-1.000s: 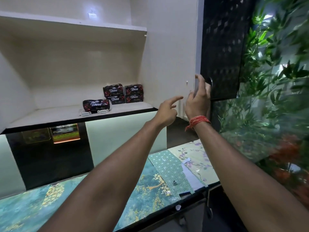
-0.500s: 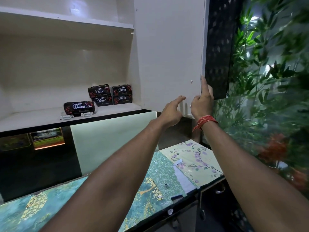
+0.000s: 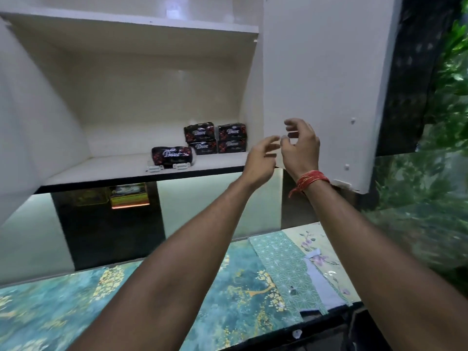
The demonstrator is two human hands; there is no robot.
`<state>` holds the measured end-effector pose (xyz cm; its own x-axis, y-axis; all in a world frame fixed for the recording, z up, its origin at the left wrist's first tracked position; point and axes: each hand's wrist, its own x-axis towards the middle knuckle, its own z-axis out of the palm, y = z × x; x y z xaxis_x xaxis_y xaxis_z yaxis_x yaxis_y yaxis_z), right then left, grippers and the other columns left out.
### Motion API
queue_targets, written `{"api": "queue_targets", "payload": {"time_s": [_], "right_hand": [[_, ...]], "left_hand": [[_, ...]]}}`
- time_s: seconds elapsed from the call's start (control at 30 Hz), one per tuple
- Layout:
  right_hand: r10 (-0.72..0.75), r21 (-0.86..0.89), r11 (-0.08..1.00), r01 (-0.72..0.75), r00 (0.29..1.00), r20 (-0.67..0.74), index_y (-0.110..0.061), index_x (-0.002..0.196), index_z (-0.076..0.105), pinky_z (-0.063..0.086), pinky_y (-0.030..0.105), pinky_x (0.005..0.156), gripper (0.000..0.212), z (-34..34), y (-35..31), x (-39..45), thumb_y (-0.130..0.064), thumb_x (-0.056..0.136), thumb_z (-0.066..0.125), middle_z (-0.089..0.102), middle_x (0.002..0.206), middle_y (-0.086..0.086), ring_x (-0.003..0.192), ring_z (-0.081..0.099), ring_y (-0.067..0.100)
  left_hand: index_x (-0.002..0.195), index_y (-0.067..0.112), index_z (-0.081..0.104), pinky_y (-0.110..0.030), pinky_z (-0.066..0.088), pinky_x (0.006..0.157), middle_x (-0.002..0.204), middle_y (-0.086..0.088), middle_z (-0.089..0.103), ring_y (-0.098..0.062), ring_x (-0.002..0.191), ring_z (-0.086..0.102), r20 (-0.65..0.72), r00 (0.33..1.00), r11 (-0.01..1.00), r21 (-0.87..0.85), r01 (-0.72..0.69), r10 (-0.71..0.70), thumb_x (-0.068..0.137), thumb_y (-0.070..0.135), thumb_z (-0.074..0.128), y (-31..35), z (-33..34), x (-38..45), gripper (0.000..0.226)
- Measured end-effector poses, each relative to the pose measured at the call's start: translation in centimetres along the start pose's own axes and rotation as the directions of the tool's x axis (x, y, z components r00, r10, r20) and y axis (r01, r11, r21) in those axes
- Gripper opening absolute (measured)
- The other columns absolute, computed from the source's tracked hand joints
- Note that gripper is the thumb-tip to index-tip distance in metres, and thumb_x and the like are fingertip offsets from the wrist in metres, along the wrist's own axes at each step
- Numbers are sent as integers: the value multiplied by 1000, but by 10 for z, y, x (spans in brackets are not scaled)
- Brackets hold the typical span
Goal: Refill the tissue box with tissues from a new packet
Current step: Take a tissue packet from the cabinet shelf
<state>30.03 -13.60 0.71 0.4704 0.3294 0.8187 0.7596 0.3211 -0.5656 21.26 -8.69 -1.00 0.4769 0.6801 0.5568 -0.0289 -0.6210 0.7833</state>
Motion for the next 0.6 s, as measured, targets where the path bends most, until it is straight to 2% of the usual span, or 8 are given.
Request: {"api": "queue_targets", "payload": {"time_s": [0.07, 0.17, 0.23, 0.37, 0.43, 0.53, 0.6], "right_hand": [[73, 80, 994, -77, 996, 51, -11, 114, 63, 54, 36, 89, 30, 29, 1, -1, -6, 84, 57, 67, 112, 8, 98, 63, 20], [161, 156, 969, -194, 966, 202, -11, 114, 63, 53, 33, 89, 28, 80, -1, -8, -11, 86, 61, 68, 109, 6, 96, 62, 18], [188, 199, 945, -259, 930, 316, -12, 115, 62, 50, 27, 85, 28, 115, -8, -14, -15, 88, 63, 66, 104, 3, 93, 60, 15], [186, 241, 913, -328, 863, 469, -10, 116, 61, 51, 26, 83, 29, 187, -23, -17, -19, 88, 65, 66, 105, 4, 93, 60, 16], [184, 228, 910, -345, 832, 524, -9, 119, 59, 47, 20, 77, 31, 221, -29, -13, -22, 90, 63, 63, 105, 4, 92, 57, 16], [206, 157, 926, -343, 809, 550, -8, 116, 59, 43, 25, 83, 34, 272, -30, 0, -30, 90, 61, 61, 104, 4, 93, 55, 18], [272, 81, 926, -367, 804, 529, -8, 110, 61, 45, 31, 87, 34, 301, -27, 11, -35, 89, 60, 60, 101, 6, 94, 55, 21]], "left_hand": [[137, 4, 52, -33, 50, 101, 128, -19, 63, -25, 119, 59, -148, 986, 997, 27, 76, -71, 82, -23, 39, -12, -33, 4, 62], [132, 5, 55, -40, 51, 98, 117, -18, 68, -23, 107, 64, -362, 925, 993, 3, 121, -111, 87, -16, 45, -33, -86, 0, 51], [132, 11, 56, -39, 54, 91, 115, -11, 68, -21, 106, 65, -459, 875, 980, 41, 195, -155, 90, -10, 48, -49, -123, -5, 47], [130, 19, 58, -36, 57, 92, 123, -7, 66, -20, 109, 63, -661, 732, 947, 105, 305, -162, 94, 4, 54, -73, -195, -9, 39], [130, 20, 57, -30, 55, 89, 125, -7, 64, -21, 109, 63, -717, 677, 925, 125, 359, -166, 96, 10, 55, -82, -228, -6, 36], [133, 16, 55, -27, 44, 89, 129, -7, 61, -23, 116, 59, -732, 648, 884, 142, 444, -208, 97, 23, 56, -101, -271, 9, 36], [123, 13, 59, -31, 45, 89, 122, -6, 62, -24, 110, 59, -714, 650, 847, 155, 508, -259, 98, 34, 52, -115, -292, 24, 34]]}}
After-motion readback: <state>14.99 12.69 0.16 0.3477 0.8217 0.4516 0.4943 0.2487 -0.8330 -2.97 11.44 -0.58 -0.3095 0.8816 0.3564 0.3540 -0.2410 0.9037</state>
